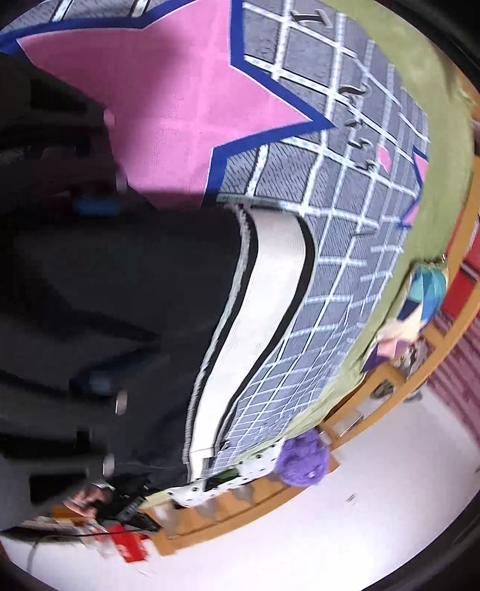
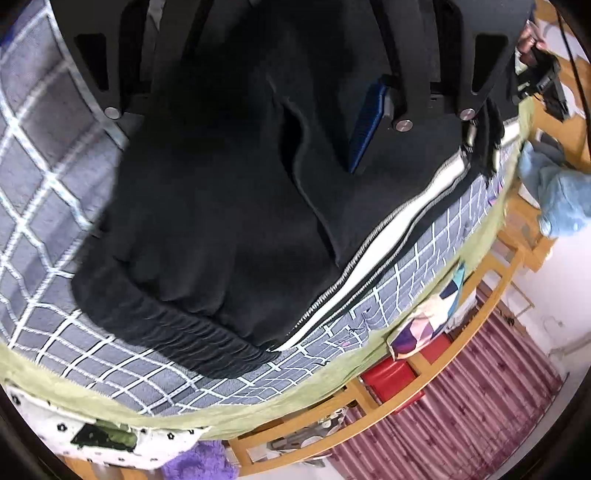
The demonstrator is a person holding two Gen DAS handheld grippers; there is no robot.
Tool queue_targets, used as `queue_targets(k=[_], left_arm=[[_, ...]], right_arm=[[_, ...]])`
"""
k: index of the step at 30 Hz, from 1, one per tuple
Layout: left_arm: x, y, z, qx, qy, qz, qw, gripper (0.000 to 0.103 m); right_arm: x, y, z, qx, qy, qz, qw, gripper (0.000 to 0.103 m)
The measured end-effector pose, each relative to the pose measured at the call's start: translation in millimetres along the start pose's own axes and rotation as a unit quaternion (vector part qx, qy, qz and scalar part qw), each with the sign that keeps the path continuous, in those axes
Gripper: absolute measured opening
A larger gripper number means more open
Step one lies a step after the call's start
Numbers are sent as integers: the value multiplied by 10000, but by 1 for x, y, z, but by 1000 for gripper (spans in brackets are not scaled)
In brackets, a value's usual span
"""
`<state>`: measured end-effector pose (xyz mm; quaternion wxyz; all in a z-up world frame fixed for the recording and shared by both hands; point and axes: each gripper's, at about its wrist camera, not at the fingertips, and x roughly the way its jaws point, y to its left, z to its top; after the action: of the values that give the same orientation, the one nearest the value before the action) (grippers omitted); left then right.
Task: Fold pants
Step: 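Grasp the waistband with the right gripper while the left gripper smooths the folded legs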
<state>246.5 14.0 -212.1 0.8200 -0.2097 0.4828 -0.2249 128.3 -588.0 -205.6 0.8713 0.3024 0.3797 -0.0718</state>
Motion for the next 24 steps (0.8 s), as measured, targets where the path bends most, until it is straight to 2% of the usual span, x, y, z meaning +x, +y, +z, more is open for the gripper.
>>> queue_targets(k=[2, 5, 9, 12, 14, 16, 18, 19, 20, 21, 22, 24], left_arm=[[-3, -1, -1, 3, -8, 9, 10000, 12], [-26, -13, 7, 251, -129, -31, 9996, 11], [-74, -28, 30, 540, -350, -35, 9979, 11], [-118, -21, 39, 765, -714, 515, 9932, 11], [-148, 0, 42, 620, -884, 775, 9911, 11], [-158, 21, 42, 461, -840, 1022, 9901, 12], [-147, 45, 34, 427, -512, 1375, 9883, 15], [-137, 53, 29, 424, -386, 1603, 9854, 24], [-127, 60, 22, 403, -350, 1994, 9785, 38], [-116, 66, 16, 387, -329, 2463, 9679, 45], [-107, 71, 10, 379, -234, 2729, 9610, 58], [-98, 71, 3, 377, -132, 2780, 9597, 61]], right_arm=[[5, 4, 5, 50, 37, 6, 10000, 18], [-13, 25, 13, -117, -190, -55, 9997, 15], [-51, 68, 28, -342, -582, 285, 9973, 14], [-59, 100, 24, -494, -445, 683, 9954, 14], [-52, 121, 10, -726, -270, 951, 9924, 14], [-35, 145, -15, -1108, -45, 1150, 9872, 14], [-12, 160, -40, -1317, 297, 1195, 9836, 16], [-1, 161, -49, -1339, 452, 1164, 9831, 18], [10, 158, -59, -1314, 596, 1031, 9841, 25], [20, 150, -66, -1273, 800, 911, 9844, 28], [26, 142, -70, -1212, 976, 917, 9836, 33], [29, 116, -77, -846, 1291, 1197, 9808, 36]])
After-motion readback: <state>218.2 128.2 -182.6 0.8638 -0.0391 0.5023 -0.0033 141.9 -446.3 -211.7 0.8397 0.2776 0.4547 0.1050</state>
